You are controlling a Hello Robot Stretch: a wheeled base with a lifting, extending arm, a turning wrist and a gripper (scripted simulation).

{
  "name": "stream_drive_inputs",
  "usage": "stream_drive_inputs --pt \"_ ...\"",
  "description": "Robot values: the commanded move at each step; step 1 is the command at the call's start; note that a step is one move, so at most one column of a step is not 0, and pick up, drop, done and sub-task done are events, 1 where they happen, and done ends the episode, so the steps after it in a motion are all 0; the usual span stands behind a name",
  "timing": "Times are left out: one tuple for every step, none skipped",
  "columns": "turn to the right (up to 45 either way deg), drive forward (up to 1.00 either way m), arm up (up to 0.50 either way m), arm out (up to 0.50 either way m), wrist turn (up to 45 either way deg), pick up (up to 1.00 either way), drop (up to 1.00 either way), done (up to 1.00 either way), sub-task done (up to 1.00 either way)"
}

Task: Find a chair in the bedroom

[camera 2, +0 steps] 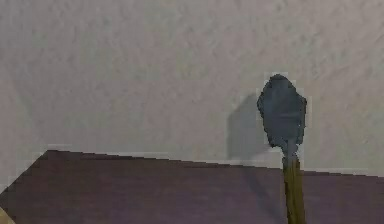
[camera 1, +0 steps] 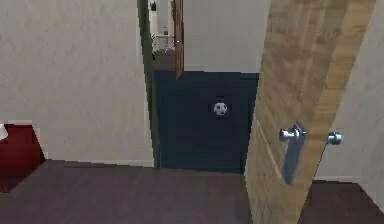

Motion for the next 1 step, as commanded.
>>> stream_drive_inputs --pt "0.0 0.65 0.00 0.00 0.0 0.00 0.00 0.00 0.00"
